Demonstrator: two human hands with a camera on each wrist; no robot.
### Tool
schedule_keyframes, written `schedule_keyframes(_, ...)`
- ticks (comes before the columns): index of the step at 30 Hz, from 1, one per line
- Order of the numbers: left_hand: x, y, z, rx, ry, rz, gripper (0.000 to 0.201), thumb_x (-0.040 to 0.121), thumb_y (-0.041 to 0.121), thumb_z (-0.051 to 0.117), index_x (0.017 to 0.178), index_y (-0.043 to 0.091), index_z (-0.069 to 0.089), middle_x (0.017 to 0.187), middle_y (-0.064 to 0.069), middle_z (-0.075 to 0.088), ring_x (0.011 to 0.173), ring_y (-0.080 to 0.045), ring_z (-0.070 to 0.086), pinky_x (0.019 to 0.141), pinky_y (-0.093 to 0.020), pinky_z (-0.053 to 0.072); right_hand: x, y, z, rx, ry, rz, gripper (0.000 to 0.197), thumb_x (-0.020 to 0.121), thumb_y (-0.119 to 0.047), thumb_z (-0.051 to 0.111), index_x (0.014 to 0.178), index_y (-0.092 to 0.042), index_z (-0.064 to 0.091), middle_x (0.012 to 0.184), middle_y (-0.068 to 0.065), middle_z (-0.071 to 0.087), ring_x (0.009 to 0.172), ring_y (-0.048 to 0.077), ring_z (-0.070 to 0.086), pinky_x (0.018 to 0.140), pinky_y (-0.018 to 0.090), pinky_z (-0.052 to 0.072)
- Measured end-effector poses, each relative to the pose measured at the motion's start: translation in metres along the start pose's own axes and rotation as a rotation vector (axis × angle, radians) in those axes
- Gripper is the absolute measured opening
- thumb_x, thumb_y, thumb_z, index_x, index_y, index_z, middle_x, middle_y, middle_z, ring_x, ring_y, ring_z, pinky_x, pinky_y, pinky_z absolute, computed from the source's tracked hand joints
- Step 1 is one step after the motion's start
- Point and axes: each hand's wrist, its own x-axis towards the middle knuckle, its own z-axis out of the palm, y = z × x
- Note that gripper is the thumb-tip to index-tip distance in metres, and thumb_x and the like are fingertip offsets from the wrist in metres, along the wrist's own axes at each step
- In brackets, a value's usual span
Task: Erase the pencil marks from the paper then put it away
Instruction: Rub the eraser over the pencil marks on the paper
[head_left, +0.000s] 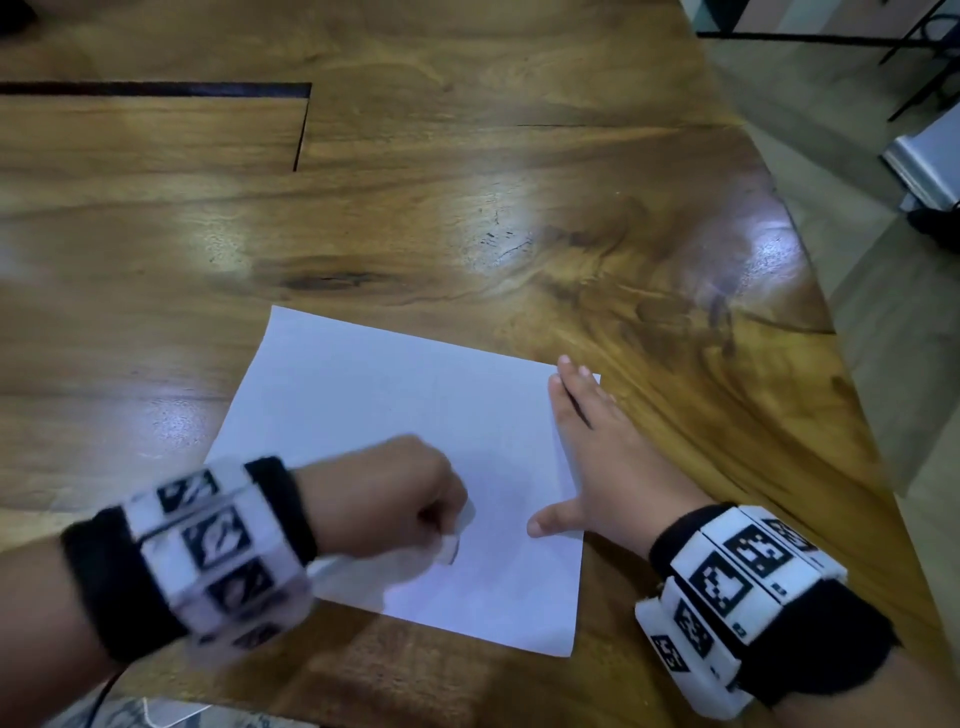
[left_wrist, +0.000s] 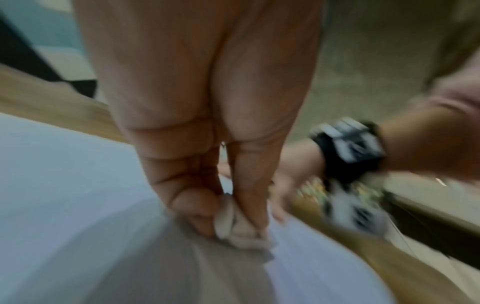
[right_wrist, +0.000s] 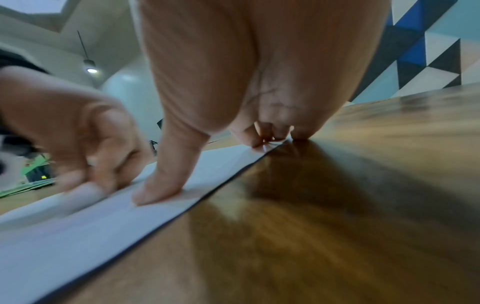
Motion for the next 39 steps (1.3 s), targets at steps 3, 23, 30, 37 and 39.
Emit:
schedule_keyframes(3,0.041,-0.002,-0.039,0.009,0.18,-0.105,0.007,0.072,0.013,0.069,0.079,0.013,0.069,0.071,0.002,0.062,0.064,-0.012,0.051,0.056,-0.013,0.033,0.001,-0.001,0.001,-0.02,0.003,0.003,0.131,0.068,-0.055,0.074,0.145,-0.012,-0.023,0.137,-0.012,-0.045,0.125,0.0,-0.036,0.109,0.022,-0.015)
schedule_keyframes(23,0.083,0.009,-0.04,0.107,0.289,-0.007,0.007,0.079,0.015,0.064,0.077,0.01,0.06,0.077,-0.005,0.054,0.071,-0.019,0.046,0.062,-0.026,0.03,0.0,-0.005,-0.001,-0.045,-0.002,0.015,0.13,0.07,-0.055,0.073,0.145,-0.01,-0.023,0.149,0.0,-0.038,0.138,0.012,-0.031,0.109,0.025,-0.015)
schedule_keyframes(30,0.025,0.009,0.004,0.108,0.133,0.185,0.011,0.079,0.011,0.054,0.069,0.01,0.058,0.075,-0.004,0.053,0.066,-0.017,0.046,0.06,-0.024,0.035,0.0,-0.005,0.0,-0.12,0.008,0.028,0.13,0.069,-0.061,0.069,0.146,-0.009,-0.022,0.15,0.002,-0.037,0.14,0.014,-0.029,0.114,0.032,-0.016)
schedule_keyframes(37,0.046,0.015,-0.014,0.075,0.19,0.057,0.007,0.079,0.015,0.057,0.077,0.01,0.063,0.078,-0.002,0.052,0.078,-0.024,0.055,0.067,-0.028,0.039,0.0,-0.005,0.0,-0.121,0.017,0.029,0.129,0.07,-0.061,0.069,0.146,-0.01,-0.022,0.15,0.001,-0.037,0.14,0.014,-0.029,0.112,0.031,-0.017)
schedule_keyframes(39,0.057,0.016,-0.016,0.078,0.24,0.018,0.008,0.081,0.014,0.056,0.077,0.008,0.06,0.078,-0.003,0.047,0.079,-0.027,0.054,0.069,-0.031,0.039,-0.001,-0.006,-0.001,-0.125,0.014,0.032,0.129,0.069,-0.062,0.068,0.145,-0.01,-0.023,0.15,0.001,-0.038,0.14,0.013,-0.029,0.113,0.031,-0.017)
